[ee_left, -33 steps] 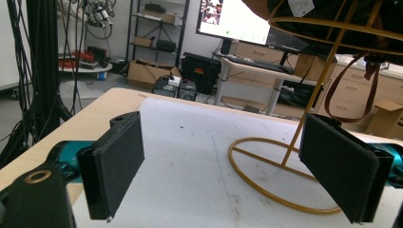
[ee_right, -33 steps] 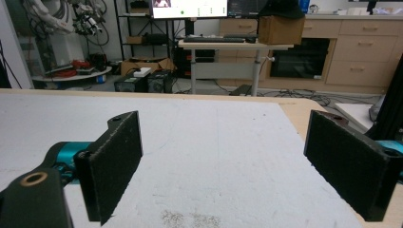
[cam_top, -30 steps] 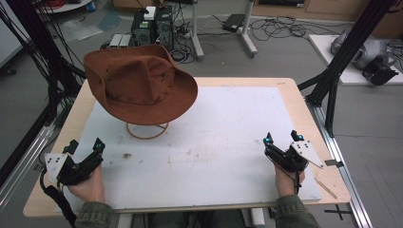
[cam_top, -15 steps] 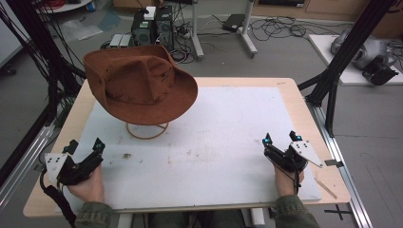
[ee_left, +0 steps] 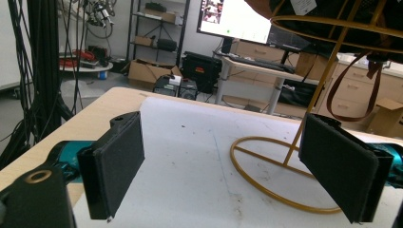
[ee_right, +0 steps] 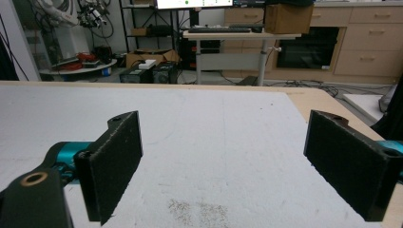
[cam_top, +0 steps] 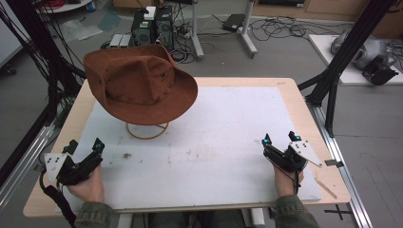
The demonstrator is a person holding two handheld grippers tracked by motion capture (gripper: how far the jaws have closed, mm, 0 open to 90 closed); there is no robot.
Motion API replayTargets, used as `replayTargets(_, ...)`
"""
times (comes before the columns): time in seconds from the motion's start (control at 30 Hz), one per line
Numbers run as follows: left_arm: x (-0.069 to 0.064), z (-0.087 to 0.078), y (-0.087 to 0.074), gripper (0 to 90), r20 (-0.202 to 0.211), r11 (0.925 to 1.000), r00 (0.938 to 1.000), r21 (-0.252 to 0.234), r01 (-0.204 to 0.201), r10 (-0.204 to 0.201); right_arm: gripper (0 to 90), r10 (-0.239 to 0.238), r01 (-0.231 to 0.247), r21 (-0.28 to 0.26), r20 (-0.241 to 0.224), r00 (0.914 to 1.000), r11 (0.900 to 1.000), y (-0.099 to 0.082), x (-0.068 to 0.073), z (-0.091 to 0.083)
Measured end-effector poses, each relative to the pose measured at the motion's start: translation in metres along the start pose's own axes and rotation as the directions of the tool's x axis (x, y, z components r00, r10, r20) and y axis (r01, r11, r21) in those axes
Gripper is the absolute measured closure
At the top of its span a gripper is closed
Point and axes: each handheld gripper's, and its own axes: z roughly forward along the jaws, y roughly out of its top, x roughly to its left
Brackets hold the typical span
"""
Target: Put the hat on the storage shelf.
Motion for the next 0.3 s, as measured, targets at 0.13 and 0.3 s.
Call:
replayTargets(0.13,0.0000,0.0000,0.0001,15.6,0.000,1.0000,1.0000,-0.005,0.004,-0.004,11.9,0.001,-0.001,-0.002,-0.004,1.0000,1.0000,-0.0001,0.0004,0.0001)
replayTargets(0.3,-0.0001,0.0001,0.0001,15.6,0.001,1.0000,1.0000,-0.005,0.004,-0.004,11.9,0.002,-0.002,0.004,-0.005,1.0000,1.0000,-0.0004,0.0007,0.0002)
